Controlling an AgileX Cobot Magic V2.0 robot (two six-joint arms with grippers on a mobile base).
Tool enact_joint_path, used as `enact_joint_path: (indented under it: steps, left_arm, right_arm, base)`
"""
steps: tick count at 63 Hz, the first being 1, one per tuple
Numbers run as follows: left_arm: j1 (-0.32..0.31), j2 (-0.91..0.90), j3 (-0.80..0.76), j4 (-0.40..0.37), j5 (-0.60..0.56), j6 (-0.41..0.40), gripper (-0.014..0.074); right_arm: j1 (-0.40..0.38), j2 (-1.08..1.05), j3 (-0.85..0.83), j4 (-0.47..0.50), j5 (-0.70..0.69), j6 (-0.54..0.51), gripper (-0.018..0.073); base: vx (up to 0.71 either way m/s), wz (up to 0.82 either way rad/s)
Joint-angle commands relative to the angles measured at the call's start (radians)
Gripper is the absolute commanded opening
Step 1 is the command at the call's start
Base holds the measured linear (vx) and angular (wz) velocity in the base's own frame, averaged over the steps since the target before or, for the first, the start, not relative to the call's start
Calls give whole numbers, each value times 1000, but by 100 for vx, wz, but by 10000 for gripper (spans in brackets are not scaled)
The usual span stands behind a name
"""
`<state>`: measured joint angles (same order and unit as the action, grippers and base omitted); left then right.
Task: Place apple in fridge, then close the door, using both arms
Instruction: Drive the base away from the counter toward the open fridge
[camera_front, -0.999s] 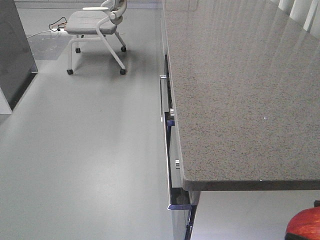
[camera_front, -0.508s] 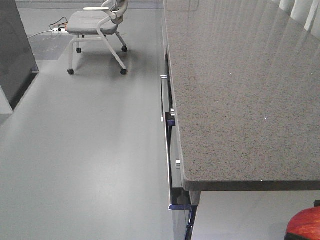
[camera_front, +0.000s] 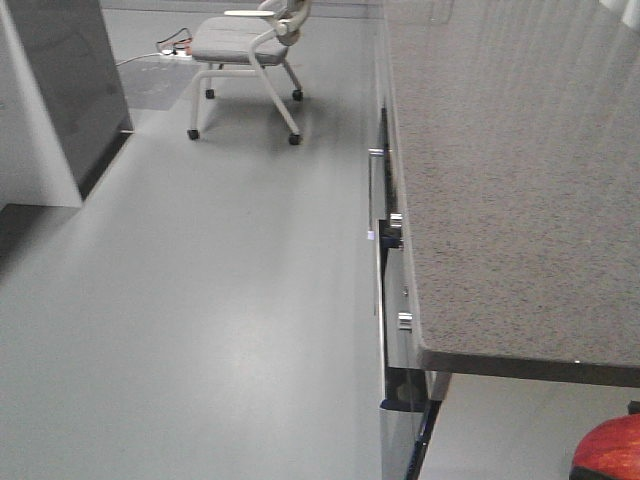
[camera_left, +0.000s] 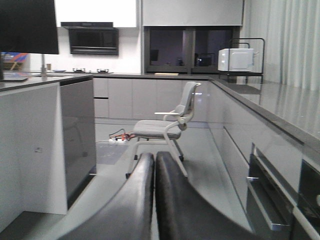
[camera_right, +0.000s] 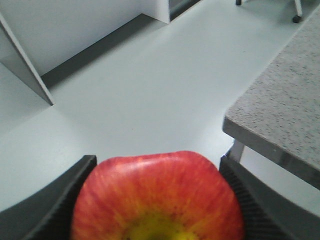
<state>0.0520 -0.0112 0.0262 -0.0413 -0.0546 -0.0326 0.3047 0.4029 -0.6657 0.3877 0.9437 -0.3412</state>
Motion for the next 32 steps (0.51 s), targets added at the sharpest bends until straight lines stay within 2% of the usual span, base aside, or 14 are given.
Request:
enact_joint_path:
  steps: [1,32]
  left_arm:
    - [-2,-16,28,-6,-75,-10,-6]
    - [-2,-16,28,-6,-75,-10,-6]
  right_arm:
    - [-2,7,-26,18,-65,-5,387]
    - [-2,7,-26,18,-65,-6,387]
  base:
    - [-7,28]
    - [-5,35]
